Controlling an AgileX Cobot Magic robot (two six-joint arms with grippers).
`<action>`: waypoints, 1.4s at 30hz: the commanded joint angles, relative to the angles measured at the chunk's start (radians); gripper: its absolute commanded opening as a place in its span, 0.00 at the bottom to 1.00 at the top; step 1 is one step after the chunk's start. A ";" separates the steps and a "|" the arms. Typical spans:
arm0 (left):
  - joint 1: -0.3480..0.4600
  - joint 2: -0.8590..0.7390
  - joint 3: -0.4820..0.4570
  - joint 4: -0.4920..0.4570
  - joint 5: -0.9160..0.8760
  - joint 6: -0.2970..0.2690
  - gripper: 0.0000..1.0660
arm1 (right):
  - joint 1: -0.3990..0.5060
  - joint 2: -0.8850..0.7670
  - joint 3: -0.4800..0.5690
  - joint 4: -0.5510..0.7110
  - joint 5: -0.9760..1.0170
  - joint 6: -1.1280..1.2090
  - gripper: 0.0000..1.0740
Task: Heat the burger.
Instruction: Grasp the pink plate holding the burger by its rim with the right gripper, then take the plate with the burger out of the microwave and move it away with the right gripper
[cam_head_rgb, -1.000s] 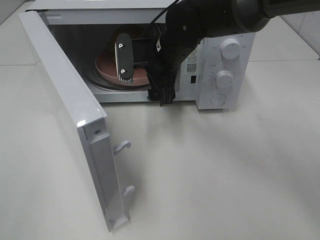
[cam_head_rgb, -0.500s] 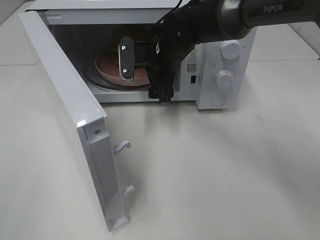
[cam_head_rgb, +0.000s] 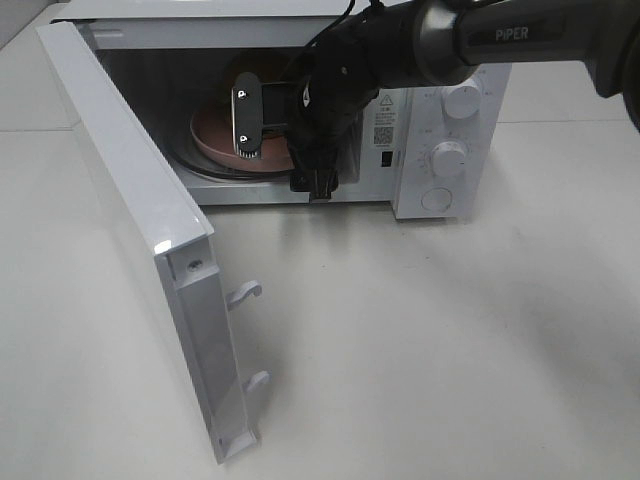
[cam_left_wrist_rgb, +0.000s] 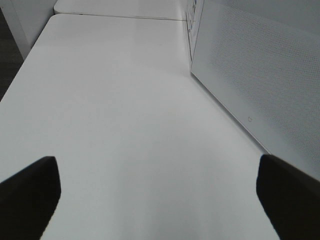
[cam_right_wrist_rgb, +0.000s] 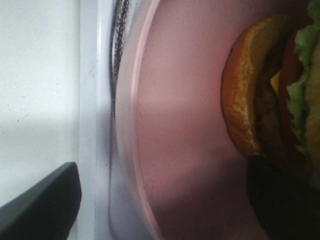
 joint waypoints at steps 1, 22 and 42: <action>0.001 -0.017 0.001 0.003 -0.017 -0.002 0.94 | -0.001 0.020 -0.037 0.002 0.019 0.011 0.80; 0.001 -0.017 0.001 0.003 -0.017 -0.002 0.94 | 0.019 0.049 -0.044 0.007 0.033 0.031 0.71; 0.001 -0.017 0.001 0.003 -0.017 -0.002 0.94 | 0.033 0.042 -0.044 0.068 0.099 0.048 0.00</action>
